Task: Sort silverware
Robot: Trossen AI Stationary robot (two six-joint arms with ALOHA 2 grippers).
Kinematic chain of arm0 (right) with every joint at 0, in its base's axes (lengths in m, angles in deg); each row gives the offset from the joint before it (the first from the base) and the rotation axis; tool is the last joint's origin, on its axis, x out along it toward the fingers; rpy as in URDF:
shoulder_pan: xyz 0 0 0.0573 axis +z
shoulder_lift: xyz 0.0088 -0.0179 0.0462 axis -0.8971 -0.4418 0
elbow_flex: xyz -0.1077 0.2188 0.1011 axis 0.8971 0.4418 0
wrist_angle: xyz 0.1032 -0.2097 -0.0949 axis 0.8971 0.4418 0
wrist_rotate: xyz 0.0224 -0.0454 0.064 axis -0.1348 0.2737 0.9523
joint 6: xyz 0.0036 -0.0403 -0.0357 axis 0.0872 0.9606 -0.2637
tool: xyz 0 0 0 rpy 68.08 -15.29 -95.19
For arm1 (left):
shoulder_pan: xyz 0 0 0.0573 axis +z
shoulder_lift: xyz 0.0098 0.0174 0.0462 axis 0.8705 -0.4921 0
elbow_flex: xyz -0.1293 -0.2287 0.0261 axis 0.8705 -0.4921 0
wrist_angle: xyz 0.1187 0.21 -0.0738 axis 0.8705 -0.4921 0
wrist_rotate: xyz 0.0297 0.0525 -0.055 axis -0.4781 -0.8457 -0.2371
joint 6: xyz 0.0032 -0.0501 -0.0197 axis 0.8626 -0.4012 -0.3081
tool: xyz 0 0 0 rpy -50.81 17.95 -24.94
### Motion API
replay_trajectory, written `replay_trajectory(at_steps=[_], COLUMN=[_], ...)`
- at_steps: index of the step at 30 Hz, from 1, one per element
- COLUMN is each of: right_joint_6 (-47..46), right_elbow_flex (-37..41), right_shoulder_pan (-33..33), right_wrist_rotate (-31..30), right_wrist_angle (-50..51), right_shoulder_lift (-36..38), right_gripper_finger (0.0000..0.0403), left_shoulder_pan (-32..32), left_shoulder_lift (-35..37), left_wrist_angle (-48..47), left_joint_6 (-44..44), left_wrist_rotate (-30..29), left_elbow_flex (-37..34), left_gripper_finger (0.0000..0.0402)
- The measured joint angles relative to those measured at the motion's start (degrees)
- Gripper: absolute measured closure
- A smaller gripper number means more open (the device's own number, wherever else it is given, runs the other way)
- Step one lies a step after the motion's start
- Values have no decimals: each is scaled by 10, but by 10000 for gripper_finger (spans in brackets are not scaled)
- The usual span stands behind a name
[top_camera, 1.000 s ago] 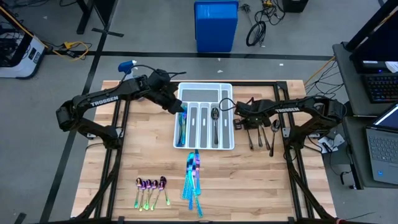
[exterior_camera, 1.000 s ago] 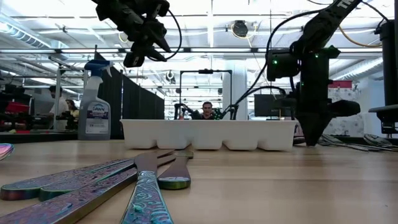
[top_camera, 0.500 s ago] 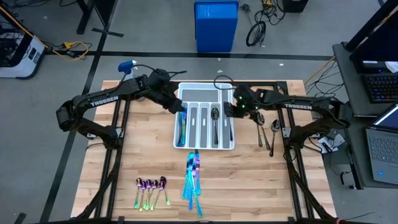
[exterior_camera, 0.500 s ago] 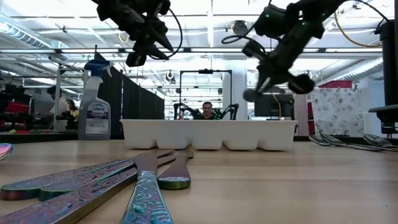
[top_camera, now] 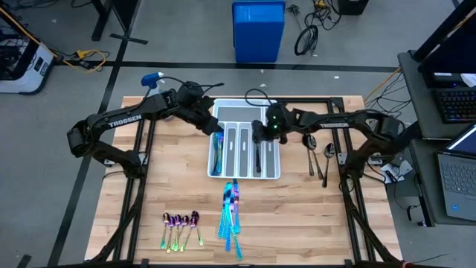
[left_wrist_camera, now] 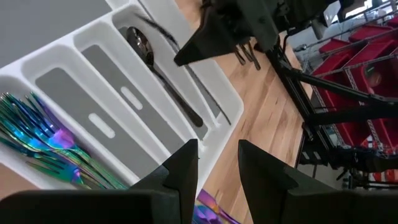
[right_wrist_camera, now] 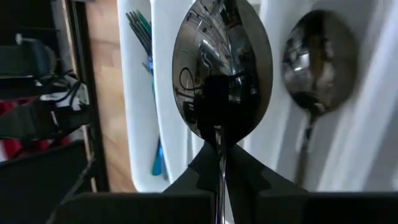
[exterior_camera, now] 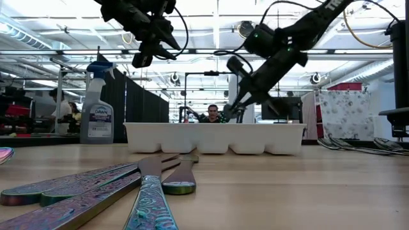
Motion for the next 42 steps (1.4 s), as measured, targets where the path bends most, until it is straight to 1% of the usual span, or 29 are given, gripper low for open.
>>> replay_trajectory(at_steps=[4, 9, 12, 22, 25, 29, 30, 31, 35, 37, 38, 42], right_joint_6=[-29, -44, -50, -74, -73, -82, -87, -91, -95, -86, -80, -67], right_elbow_flex=[0, 0, 0, 0, 0, 0, 0, 0, 0, 0, 0, 0], right_shoulder_pan=[5, 6, 7, 23, 25, 24, 24, 24, 24, 24, 24, 23], right_wrist_rotate=[11, 15, 26, 27, 29, 45, 50, 55, 57, 58, 59, 59], right_wrist_angle=[-31, -38, -62, -71, -108, -201, -228, -254, -344, -403, -434, -547], right_shoulder_lift=[-16, -30, -30, -29, -29, -27, -27, -27, -26, -26, -26, -26], right_gripper_finger=[403, 403, 403, 403, 403, 403, 403, 403, 403, 403, 403, 403], left_shoulder_pan=[0, 0, 0, 0, 0, 0, 0, 0, 8, 14, 16, 20], left_shoulder_lift=[0, 0, 0, 0, 0, 0, 0, 0, 5, 7, 7, 7], left_wrist_angle=[-1, -2, -1, 0, 1, 11, 19, 33, 111, 168, 193, 288], left_joint_6=[0, 0, 0, 6, 6, 6, 6, 7, -8, -43, -66, -161], left_wrist_rotate=[13, 21, 29, 41, 43, 45, 54, 75, 177, 242, 264, 304], left_elbow_flex=[0, 0, 0, 0, 0, 0, 0, 0, 0, 0, 0, 0], left_gripper_finger=[303, 303, 303, 303, 303, 303, 303, 303, 303, 303, 303, 303])
